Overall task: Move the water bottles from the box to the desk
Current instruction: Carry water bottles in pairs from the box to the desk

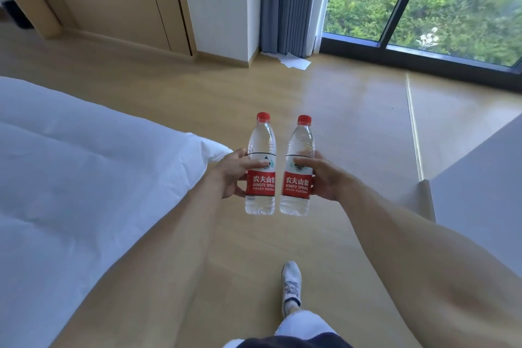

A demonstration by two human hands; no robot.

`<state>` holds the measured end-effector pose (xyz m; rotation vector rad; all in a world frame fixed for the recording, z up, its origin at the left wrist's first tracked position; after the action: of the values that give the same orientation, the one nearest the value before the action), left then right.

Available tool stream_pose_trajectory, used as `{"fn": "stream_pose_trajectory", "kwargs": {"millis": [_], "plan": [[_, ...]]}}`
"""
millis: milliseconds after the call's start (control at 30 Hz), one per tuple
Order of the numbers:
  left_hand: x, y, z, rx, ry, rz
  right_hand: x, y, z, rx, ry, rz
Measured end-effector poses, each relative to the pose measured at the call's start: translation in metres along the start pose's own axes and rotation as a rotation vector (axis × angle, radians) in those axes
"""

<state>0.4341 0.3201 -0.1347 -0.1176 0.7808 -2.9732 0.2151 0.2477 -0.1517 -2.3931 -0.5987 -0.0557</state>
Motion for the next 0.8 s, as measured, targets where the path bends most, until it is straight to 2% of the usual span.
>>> {"fn": "stream_pose_trajectory", "kwargs": {"millis": [433, 800], "plan": [[0.006, 0.166, 0.110, 0.050, -0.066, 0.138, -0.065, 0.149, -0.160, 0.013, -0.189, -0.053], [-0.067, 0.302, 0.154, 0.067, -0.168, 0.159, -0.053, 0.298, -0.244, 0.076, -0.286, -0.067]]}}
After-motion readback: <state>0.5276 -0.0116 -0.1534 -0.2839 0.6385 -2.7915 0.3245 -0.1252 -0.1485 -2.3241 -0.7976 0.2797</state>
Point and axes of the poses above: each hand's wrist, its own y-axis towards the middle knuckle, its own x-axis out of the palm, z = x × y, the point moved 1 cm from there along y, towards the middle knuckle, and after that the axes turned 3 degrees about x, right-handed, at the moved point
